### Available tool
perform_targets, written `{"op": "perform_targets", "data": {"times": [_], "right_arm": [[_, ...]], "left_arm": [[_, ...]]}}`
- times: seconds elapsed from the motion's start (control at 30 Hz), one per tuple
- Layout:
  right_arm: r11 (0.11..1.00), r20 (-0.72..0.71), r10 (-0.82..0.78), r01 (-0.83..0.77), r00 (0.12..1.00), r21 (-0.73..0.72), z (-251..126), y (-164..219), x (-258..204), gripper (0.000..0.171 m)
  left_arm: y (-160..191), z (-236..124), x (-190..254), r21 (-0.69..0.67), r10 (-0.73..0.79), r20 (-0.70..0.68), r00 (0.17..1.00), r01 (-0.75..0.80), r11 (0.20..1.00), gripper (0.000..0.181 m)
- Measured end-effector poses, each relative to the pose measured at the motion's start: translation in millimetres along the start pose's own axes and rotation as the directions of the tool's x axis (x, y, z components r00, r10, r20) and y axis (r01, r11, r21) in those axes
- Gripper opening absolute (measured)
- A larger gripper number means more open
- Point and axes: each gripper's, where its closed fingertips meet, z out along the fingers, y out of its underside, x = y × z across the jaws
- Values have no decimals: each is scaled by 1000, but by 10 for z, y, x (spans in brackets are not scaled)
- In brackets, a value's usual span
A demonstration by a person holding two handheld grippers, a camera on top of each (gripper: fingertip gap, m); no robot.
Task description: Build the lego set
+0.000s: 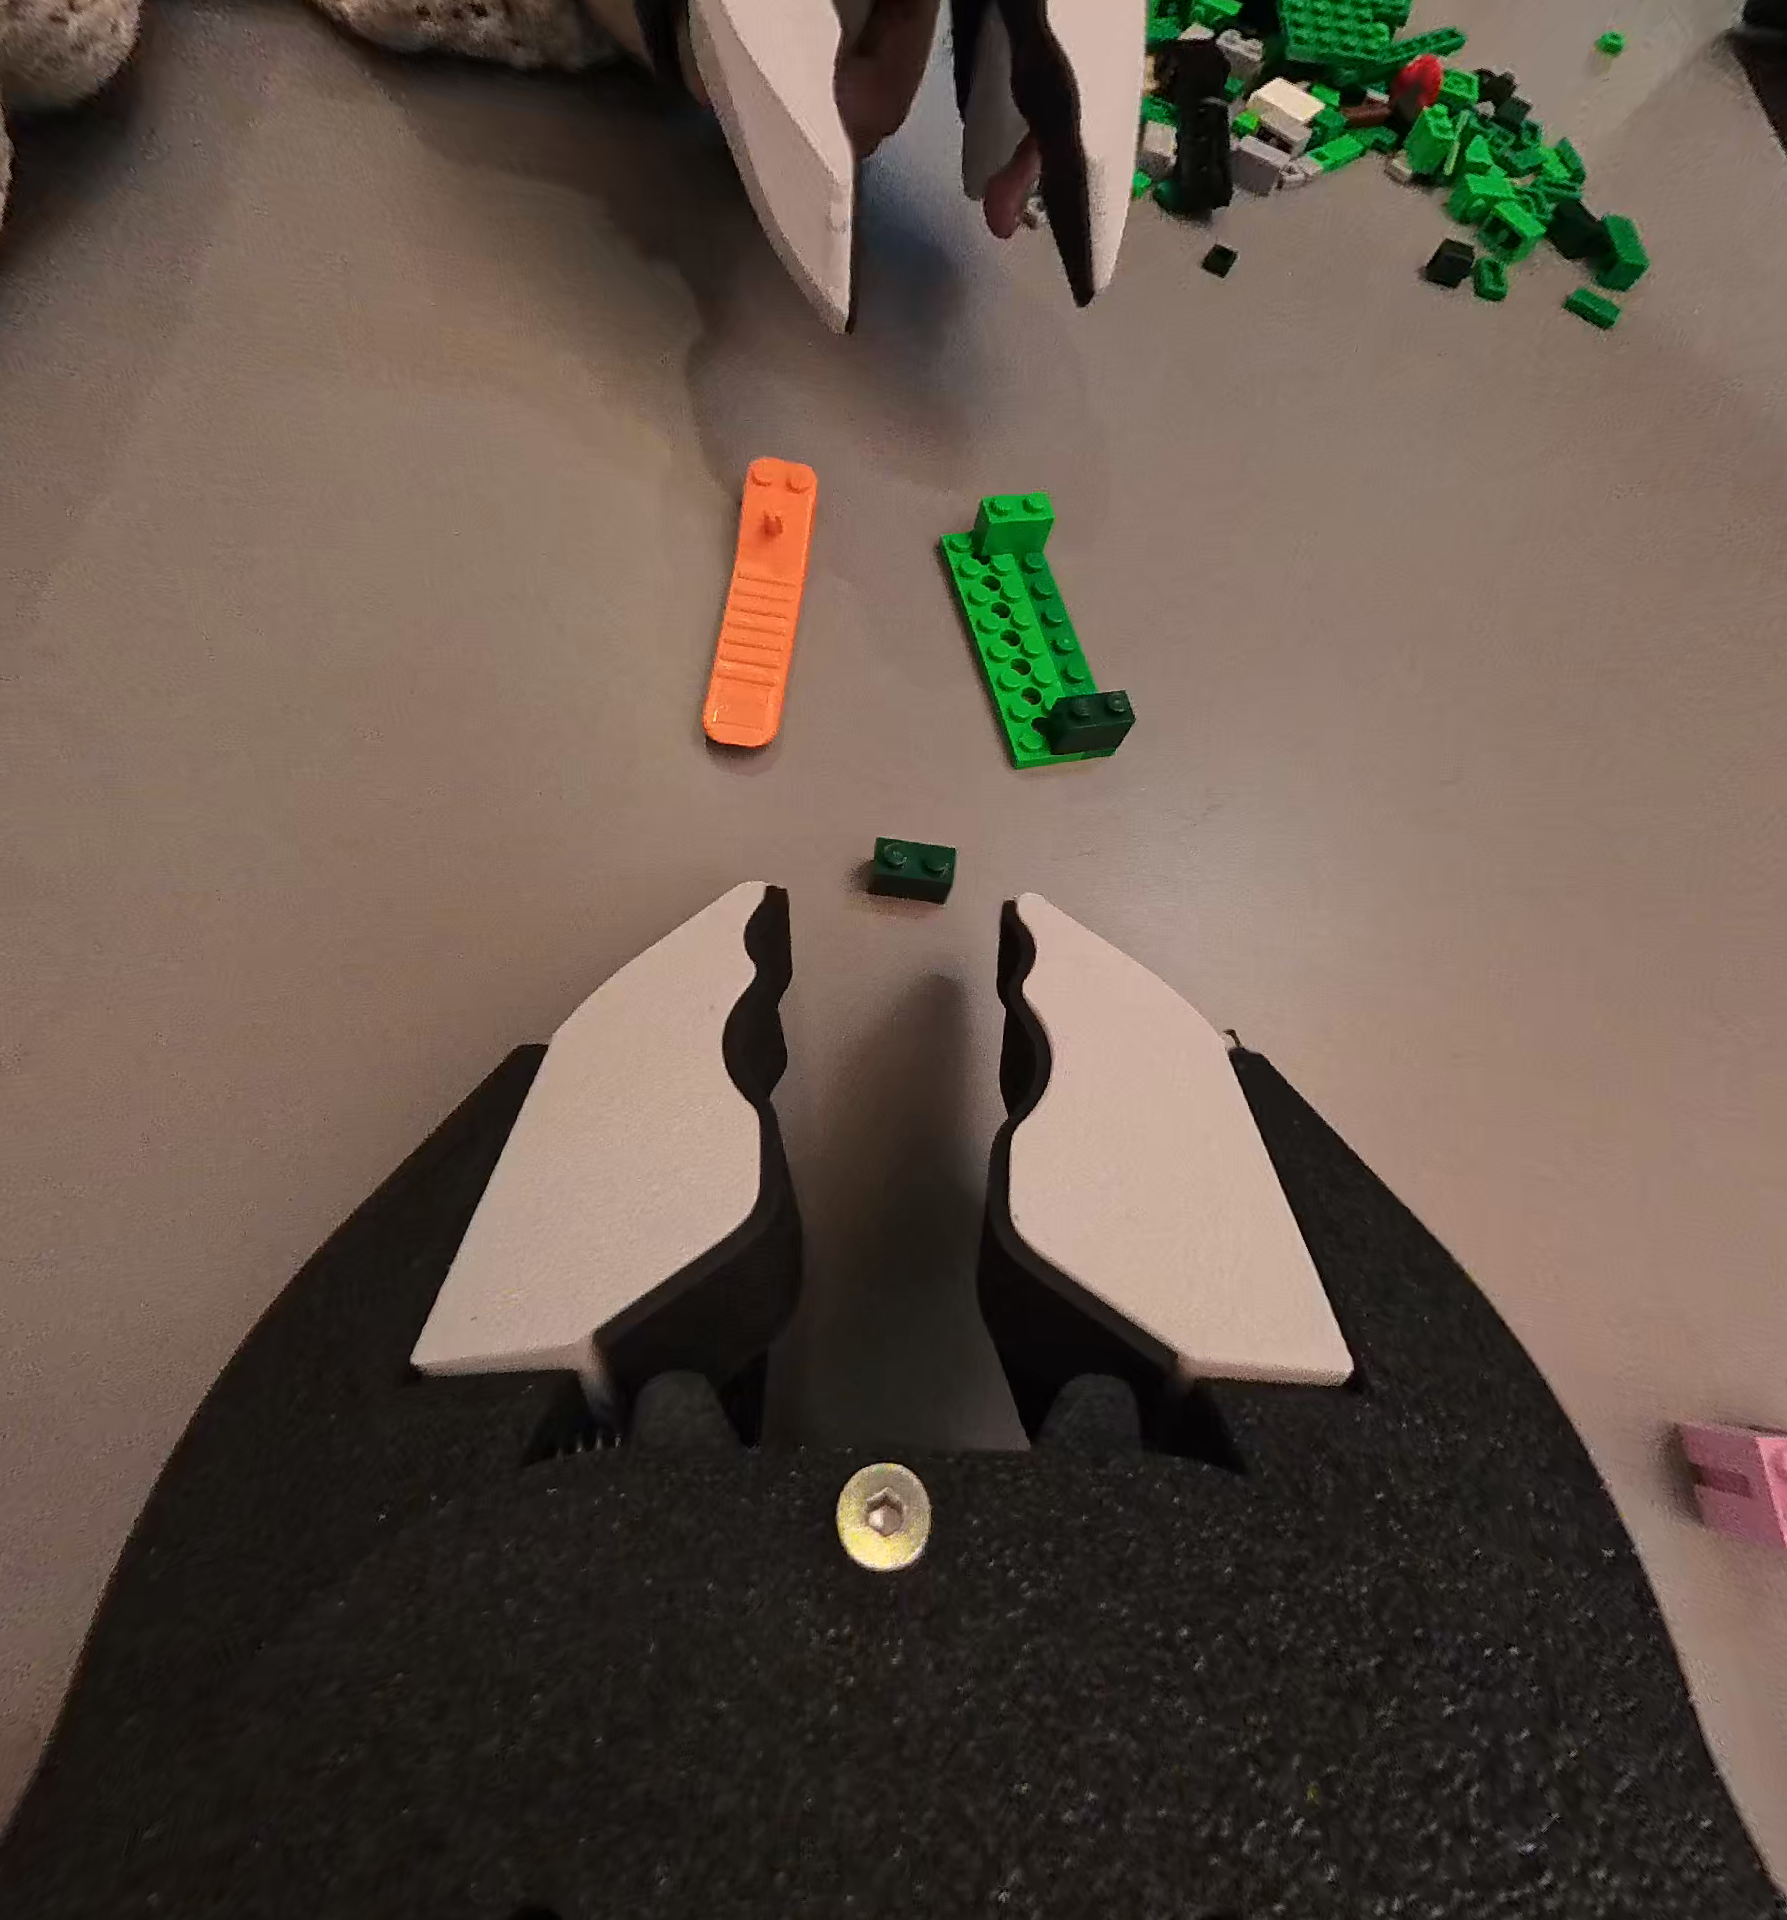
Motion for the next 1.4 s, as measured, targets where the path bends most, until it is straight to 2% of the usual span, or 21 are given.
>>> {"op": "perform_targets", "data": {"times": [0.7, 1.27, 1.4], "right_arm": [[999, 19, 18, -18, 1000, -26, 24, 32, -3, 39], [998, 63, 35, -32, 997, -51, 139, -9, -10, 25], [998, 73, 25, -20, 997, -59, 161, -14, -10, 15]], "left_arm": [[15, 8, -21, -11, -10, 9, 1000, 11, 1000, 50], [57, 37, 8, -47, 15, 2, 1000, -15, 999, 50], [65, 42, 19, -53, 27, 1, 1000, -27, 998, 50]]}}
